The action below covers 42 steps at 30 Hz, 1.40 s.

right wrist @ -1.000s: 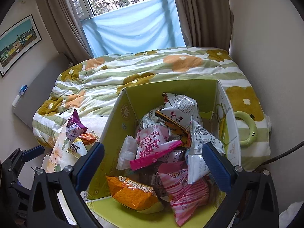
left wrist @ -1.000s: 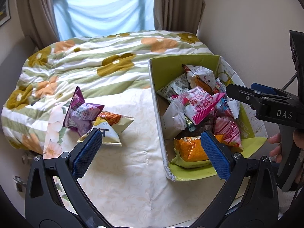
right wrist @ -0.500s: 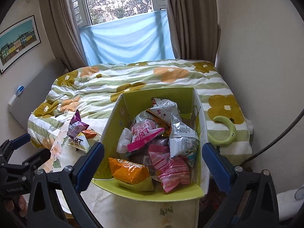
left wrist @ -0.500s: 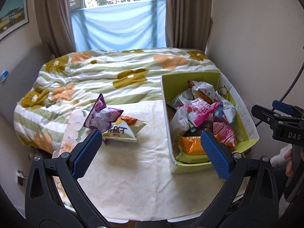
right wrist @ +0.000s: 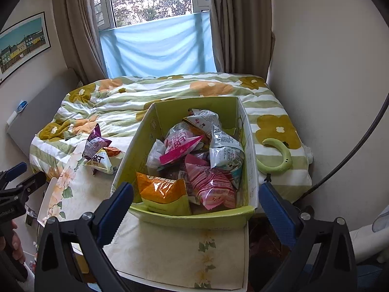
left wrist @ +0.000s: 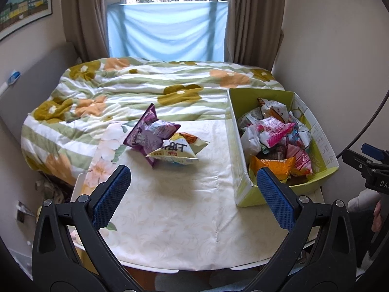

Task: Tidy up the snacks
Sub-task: 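Move both tools back toward the purple and yellow Oishi bags on the table, then grasp the purple bag with the left tool while the right tool grasps the yellow Oishi bag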

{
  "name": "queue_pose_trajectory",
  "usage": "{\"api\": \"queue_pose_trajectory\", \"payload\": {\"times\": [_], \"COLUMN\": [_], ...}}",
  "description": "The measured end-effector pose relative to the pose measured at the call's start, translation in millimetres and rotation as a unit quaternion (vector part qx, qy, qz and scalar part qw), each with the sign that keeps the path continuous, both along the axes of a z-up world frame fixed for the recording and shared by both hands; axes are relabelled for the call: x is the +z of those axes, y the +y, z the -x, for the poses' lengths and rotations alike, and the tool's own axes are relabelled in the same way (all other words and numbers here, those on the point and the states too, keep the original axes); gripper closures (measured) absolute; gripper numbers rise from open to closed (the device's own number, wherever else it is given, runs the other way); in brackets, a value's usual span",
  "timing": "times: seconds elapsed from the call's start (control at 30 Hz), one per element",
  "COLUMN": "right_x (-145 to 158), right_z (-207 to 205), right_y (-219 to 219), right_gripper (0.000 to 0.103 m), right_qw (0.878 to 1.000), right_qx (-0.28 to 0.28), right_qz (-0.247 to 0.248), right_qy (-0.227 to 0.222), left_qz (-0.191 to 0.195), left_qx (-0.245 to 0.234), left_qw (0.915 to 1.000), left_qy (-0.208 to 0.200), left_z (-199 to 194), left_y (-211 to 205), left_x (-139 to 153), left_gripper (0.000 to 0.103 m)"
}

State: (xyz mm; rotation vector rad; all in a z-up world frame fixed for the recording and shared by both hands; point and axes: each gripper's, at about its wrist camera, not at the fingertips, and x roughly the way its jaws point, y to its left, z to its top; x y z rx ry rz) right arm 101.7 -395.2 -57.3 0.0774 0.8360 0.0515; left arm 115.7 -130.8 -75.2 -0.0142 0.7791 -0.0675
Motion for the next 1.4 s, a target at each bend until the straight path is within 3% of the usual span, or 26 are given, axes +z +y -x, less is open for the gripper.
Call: {"api": "queue_pose_trajectory", "payload": {"times": [0.3, 0.63, 0.83, 1.0, 1.2, 1.4], "right_x": [-6.8, -19.3, -46.6, -81.8, -107.5, -125.9], "right_z": [-18.1, -72.5, -114.3, -145.8, -163.8, -173.8], "right_y": [67.2, 169.2, 216.3, 242.9, 250.8, 250.4], "right_gripper": [0.001, 0.001, 0.001, 0.001, 0.001, 0.001], "right_qw": [1.000, 0.997, 0.994, 0.991, 0.988, 0.985], "right_qx": [-0.023, -0.062, -0.086, -0.100, -0.107, -0.114], "right_qz": [0.007, -0.022, -0.051, -0.042, -0.018, -0.014], "right_qy": [0.014, 0.029, 0.047, 0.082, 0.107, 0.131], "left_qz": [0.012, 0.010, -0.004, 0.008, 0.003, -0.005], "left_qx": [-0.017, -0.100, -0.177, -0.234, -0.286, -0.300], "left_qw": [0.9997, 0.9937, 0.9808, 0.9653, 0.9447, 0.9332], "left_qy": [0.011, 0.049, 0.081, 0.116, 0.161, 0.197], "left_z": [-48.8, -148.6, -211.3, -253.9, -277.1, -290.6], "left_y": [83.6, 161.0, 161.3, 146.0, 123.4, 110.6], "left_x": [-6.3, -31.0, -69.8, -108.0, -148.0, -181.2], "left_gripper": [0.001, 0.001, 0.001, 0.001, 0.001, 0.001]}}
